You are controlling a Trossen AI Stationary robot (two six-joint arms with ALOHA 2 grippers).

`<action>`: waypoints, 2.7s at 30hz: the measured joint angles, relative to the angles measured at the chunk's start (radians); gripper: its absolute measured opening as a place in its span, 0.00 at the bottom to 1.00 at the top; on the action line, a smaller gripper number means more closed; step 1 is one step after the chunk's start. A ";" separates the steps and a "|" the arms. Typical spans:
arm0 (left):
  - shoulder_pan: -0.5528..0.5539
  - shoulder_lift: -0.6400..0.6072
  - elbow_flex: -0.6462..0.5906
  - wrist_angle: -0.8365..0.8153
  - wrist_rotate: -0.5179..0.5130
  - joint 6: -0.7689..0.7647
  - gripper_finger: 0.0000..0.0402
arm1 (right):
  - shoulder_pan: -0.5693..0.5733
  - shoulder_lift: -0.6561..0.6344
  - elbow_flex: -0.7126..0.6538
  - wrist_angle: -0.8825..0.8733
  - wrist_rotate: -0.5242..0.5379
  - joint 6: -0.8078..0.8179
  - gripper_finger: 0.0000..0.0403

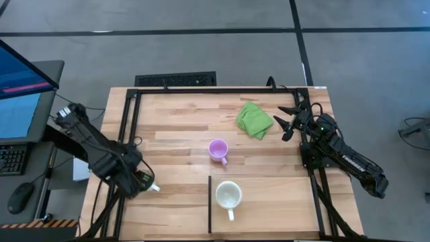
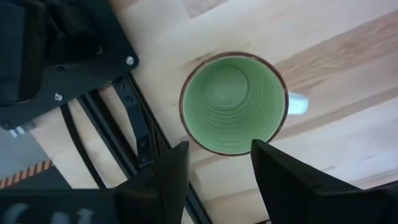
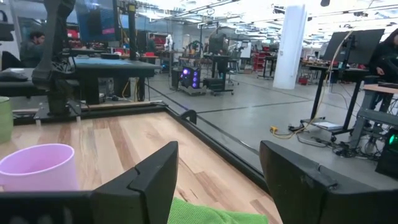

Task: Stack small to large cups/mugs on shelf
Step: Put the green mug on the shelf

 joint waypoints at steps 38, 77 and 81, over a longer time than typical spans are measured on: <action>-0.007 -0.089 -0.229 0.118 0.026 -0.050 0.41 | 0.000 0.000 0.000 0.000 0.000 0.000 0.62; -0.007 -0.088 -0.327 0.222 0.052 -0.017 0.41 | 0.000 0.000 0.000 0.000 0.000 0.000 0.62; -0.006 -0.088 -0.345 0.226 0.032 -0.013 0.41 | 0.000 0.000 0.000 0.000 0.000 0.000 0.62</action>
